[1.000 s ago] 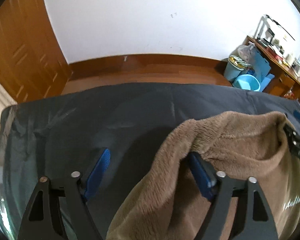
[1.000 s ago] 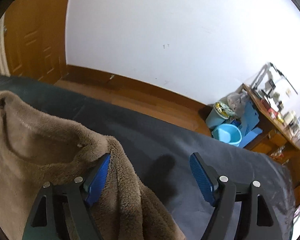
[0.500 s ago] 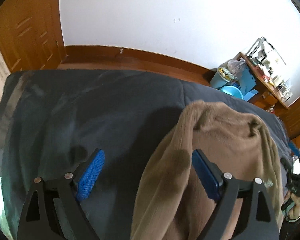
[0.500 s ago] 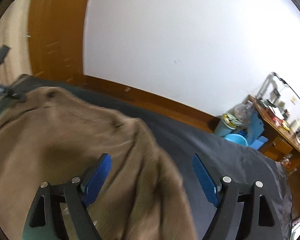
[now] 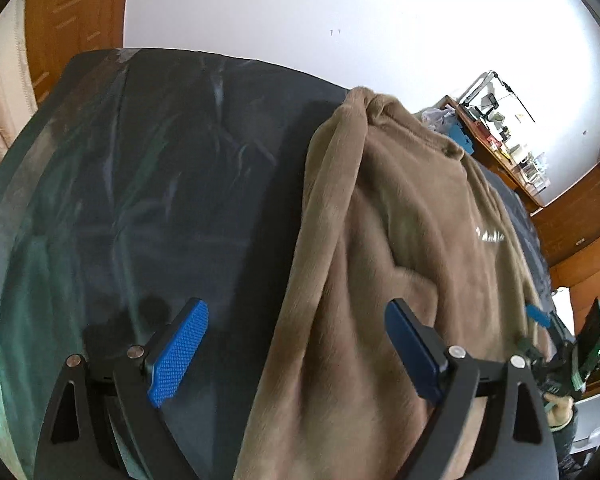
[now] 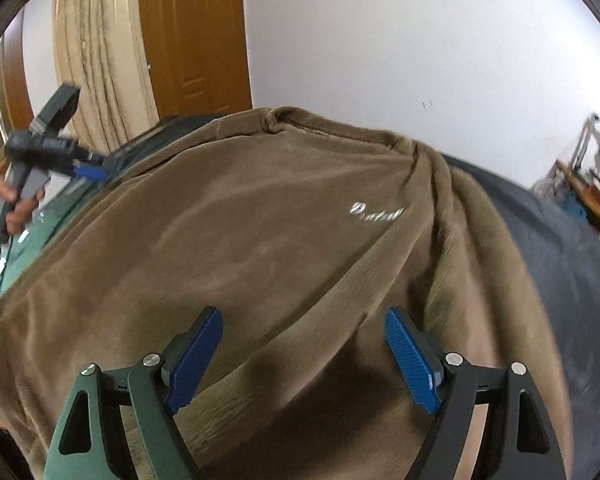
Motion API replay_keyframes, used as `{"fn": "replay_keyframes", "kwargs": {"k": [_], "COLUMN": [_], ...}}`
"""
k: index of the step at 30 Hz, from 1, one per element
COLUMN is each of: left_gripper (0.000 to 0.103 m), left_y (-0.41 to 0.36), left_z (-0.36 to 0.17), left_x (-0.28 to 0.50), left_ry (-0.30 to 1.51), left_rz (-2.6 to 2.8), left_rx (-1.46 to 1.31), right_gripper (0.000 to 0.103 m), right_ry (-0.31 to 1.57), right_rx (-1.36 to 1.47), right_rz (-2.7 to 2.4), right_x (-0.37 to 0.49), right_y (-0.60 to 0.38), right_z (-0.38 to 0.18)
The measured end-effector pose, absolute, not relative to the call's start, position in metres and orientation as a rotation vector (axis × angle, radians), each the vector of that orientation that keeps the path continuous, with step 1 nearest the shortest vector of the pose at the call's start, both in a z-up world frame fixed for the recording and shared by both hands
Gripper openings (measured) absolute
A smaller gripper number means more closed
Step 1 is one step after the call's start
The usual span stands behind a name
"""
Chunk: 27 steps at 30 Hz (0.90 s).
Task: Fold clothes
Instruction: 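Open both grippers and release the blanket spread on the bed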
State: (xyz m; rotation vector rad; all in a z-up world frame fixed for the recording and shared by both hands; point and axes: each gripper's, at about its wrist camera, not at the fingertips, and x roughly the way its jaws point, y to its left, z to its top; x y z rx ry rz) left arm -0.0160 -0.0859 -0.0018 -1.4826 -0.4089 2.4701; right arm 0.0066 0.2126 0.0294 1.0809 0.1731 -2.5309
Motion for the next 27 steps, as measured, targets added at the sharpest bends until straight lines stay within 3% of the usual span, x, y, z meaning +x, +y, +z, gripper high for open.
{"fn": "replay_keyframes", "kwargs": {"k": [12,13,17,23,27], "left_gripper": [0.091,0.086,0.036,0.014,0.012], "left_y": [-0.081,-0.08,-0.075,-0.076,-0.094], "left_z": [-0.03,-0.03,-0.031,-0.018,0.018], "left_x": [0.025,0.024,0.024,0.02,0.007], "left_ry": [-0.442,-0.443,-0.455,-0.428,-0.327], "left_rz": [2.479,2.484,2.473,2.525,2.717], "left_rx": [-1.457,-1.451,-1.449,-1.446,-1.411], "right_gripper": [0.085,0.085,0.085,0.085,0.085], "right_ry": [-0.053,-0.07,-0.126,-0.121,-0.122], "right_rx": [1.026,1.021,0.993,0.981,0.976], "right_rz": [-2.499,-2.5,-2.507,-2.501,-2.501], "right_x": [0.021,0.021,0.025,0.025,0.027], "right_y": [0.209,0.211,0.218,0.217,0.219], "right_z": [0.02,0.02,0.022,0.023,0.023]}}
